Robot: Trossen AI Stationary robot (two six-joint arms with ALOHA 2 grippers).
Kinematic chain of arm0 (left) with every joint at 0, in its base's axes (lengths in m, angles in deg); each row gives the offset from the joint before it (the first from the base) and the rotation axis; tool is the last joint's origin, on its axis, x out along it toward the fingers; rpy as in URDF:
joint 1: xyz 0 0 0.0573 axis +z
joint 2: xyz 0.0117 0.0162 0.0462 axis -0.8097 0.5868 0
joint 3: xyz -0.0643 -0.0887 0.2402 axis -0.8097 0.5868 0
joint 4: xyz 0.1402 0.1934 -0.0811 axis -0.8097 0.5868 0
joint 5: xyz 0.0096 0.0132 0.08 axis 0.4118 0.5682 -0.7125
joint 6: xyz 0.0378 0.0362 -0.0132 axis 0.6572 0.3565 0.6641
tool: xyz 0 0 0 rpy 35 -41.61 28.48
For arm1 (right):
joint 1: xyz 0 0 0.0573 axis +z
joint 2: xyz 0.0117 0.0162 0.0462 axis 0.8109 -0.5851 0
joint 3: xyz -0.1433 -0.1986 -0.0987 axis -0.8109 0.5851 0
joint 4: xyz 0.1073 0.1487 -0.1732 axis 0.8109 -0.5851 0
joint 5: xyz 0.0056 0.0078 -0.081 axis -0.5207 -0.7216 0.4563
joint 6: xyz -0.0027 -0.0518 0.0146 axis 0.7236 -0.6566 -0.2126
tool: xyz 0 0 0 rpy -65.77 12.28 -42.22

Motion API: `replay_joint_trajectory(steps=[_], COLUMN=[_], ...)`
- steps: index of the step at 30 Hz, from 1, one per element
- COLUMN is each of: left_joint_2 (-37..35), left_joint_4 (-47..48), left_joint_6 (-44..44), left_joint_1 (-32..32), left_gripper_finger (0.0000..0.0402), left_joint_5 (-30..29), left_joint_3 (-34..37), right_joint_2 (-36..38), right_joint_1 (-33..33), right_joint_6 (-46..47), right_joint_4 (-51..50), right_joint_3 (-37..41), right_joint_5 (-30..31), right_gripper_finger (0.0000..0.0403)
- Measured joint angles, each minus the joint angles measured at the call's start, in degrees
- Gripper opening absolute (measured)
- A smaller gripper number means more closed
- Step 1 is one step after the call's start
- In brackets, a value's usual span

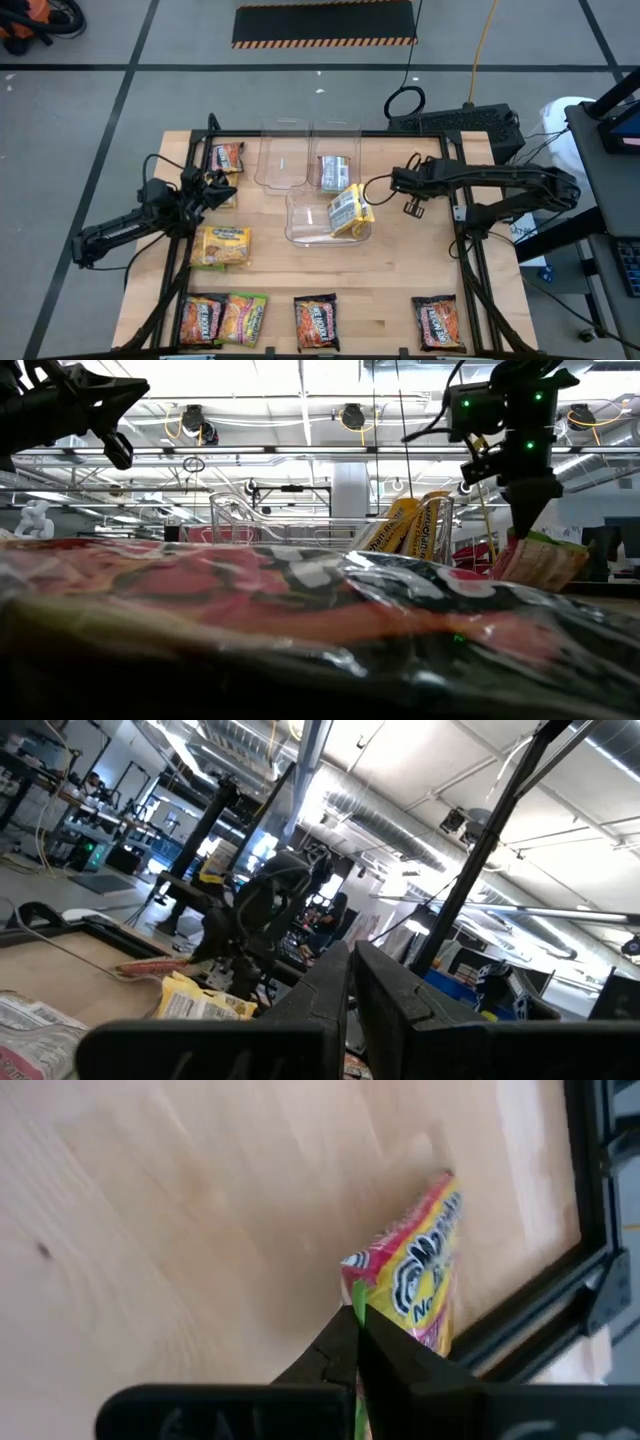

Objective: Sort Maruchan noodles
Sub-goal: Put the green noodle pack into the top right transparent bin

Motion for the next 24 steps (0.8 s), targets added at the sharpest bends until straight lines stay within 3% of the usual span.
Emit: replay_joint_trajectory(steps=[7,24], left_joint_2=[0.0,0.0], left_joint_4=[0.0,0.0], left_joint_6=[0.1,0.1], left_joint_1=[0.0,0.0], left_gripper_finger=[0.0026,0.0026], left_joint_5=[-0.3,-0.3], left_joint_3=[0.0,0.0], right_joint_2=[0.1,0.1], right_joint_1=[-0.1,-6.2], right_joint_6=[-0.4,-13.9], right_joint_4=[1.4,5.8], right_joint_3=[-5.0,-16.2], right_joint_5=[4.1,11.9], right_gripper_finger=[0.0,0.0])
